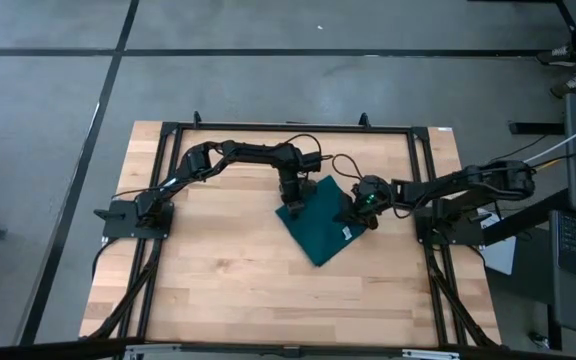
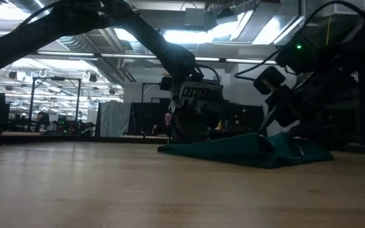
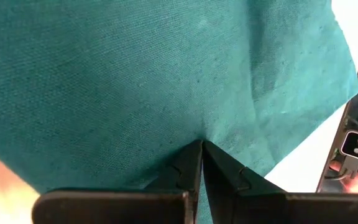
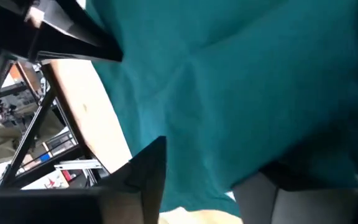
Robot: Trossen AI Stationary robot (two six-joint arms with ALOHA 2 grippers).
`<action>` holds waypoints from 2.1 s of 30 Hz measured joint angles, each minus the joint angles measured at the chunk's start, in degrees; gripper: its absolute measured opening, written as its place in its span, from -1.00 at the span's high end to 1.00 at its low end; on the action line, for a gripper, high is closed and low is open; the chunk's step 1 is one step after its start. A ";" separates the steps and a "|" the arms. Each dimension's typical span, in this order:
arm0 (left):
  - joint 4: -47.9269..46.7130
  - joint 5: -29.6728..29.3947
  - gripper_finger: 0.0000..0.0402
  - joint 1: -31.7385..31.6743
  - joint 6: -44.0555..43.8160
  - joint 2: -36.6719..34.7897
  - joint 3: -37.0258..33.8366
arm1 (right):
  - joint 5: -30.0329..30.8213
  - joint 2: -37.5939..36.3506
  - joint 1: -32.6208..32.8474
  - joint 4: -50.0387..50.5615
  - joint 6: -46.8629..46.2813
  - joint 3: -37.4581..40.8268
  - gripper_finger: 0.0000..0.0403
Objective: Fold microfiber towels
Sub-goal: Fold the black towel on the table
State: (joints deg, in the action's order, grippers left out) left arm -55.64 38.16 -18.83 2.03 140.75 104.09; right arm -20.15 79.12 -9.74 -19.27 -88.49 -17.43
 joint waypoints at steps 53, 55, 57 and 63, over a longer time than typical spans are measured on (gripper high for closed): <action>4.17 -0.49 0.92 -1.57 6.75 -0.01 0.17 | -17.88 -25.08 -1.70 40.60 -4.67 -11.62 -0.48; 2.79 0.22 0.92 -1.53 6.90 -0.21 0.61 | -14.71 -25.10 -1.81 36.38 -4.97 -11.61 -0.44; 3.03 1.40 0.92 -1.21 5.68 -0.99 0.45 | -11.54 -25.10 -2.23 32.92 -3.73 -11.62 -0.39; 7.63 -0.46 0.92 -0.57 -2.20 -6.24 -0.41 | -3.87 -24.91 -7.28 34.88 12.64 -11.62 -0.24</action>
State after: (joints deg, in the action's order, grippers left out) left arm -48.01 37.71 -19.40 -0.17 134.51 103.68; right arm -24.02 54.21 -17.02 15.61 -75.86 -29.06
